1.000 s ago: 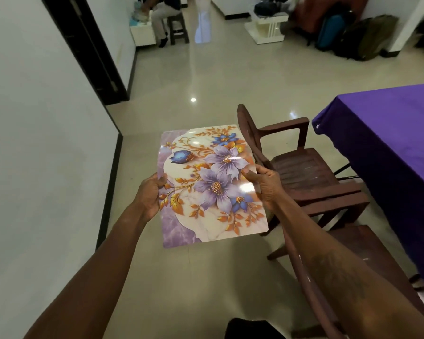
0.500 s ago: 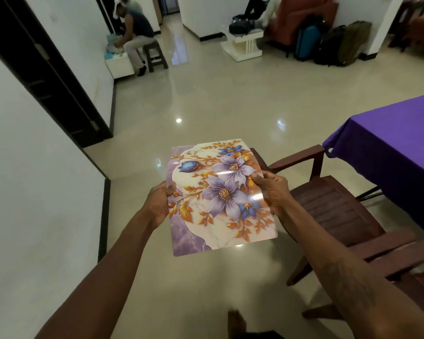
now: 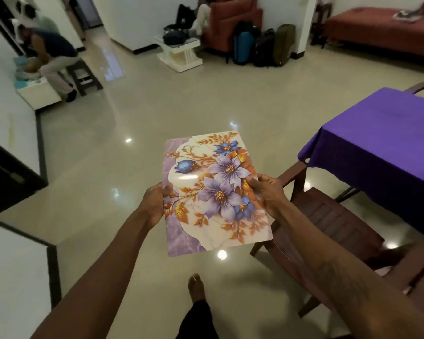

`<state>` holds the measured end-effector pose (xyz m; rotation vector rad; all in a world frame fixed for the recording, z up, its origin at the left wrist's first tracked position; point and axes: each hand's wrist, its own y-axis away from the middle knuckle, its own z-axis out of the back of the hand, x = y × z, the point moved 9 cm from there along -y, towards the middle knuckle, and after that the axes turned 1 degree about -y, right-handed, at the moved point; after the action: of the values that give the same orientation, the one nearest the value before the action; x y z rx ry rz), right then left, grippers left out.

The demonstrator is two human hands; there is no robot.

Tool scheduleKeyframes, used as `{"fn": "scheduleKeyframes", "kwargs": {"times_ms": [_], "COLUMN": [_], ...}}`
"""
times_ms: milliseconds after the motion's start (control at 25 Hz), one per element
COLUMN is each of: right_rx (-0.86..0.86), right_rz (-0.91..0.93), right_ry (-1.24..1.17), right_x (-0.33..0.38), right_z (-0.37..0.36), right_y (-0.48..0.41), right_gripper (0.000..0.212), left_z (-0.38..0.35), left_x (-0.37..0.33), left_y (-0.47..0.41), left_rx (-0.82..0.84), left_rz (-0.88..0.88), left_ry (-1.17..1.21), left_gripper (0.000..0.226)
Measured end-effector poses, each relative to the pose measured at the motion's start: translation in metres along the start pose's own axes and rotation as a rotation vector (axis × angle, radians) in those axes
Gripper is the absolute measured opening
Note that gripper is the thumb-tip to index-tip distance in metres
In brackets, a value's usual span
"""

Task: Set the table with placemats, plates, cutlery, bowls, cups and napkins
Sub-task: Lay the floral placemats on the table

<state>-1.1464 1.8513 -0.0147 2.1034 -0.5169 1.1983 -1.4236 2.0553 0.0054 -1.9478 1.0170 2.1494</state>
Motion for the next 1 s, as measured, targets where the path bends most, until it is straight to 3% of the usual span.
{"fn": "scheduleKeyframes", "kwargs": {"times_ms": [280,440,600,720,1000], "right_rx": [-0.230,-0.349,-0.466,-0.569,-0.813], "right_rz": [0.030,0.066,0.120,0.161,0.179], "right_ry": [-0.003,-0.070,-0.178,-0.251,-0.340], "right_x": [0.027,0.048,0.065,0.080,0.135], "right_z": [-0.012,-0.009,0.016,0.051,0.137], "right_y": [-0.123,-0.174,-0.234,-0.287,-0.373], "right_gripper": [0.042,0.038,0.068,0.063,0.026], "left_z": [-0.034,-0.069,-0.135,-0.196,-0.365], "left_x": [-0.073,-0.112,-0.142,-0.165,-0.225], "left_y": [-0.183,-0.265,-0.345,-0.408,-0.523], "left_rx": [0.205,0.275,0.393,0.452,0.588], "left_rz": [0.056,0.065,0.047,0.028,-0.008], "left_ry": [-0.127,-0.251,-0.291,-0.324,-0.556], "left_gripper": [0.024,0.018,0.016,0.018,0.025]}}
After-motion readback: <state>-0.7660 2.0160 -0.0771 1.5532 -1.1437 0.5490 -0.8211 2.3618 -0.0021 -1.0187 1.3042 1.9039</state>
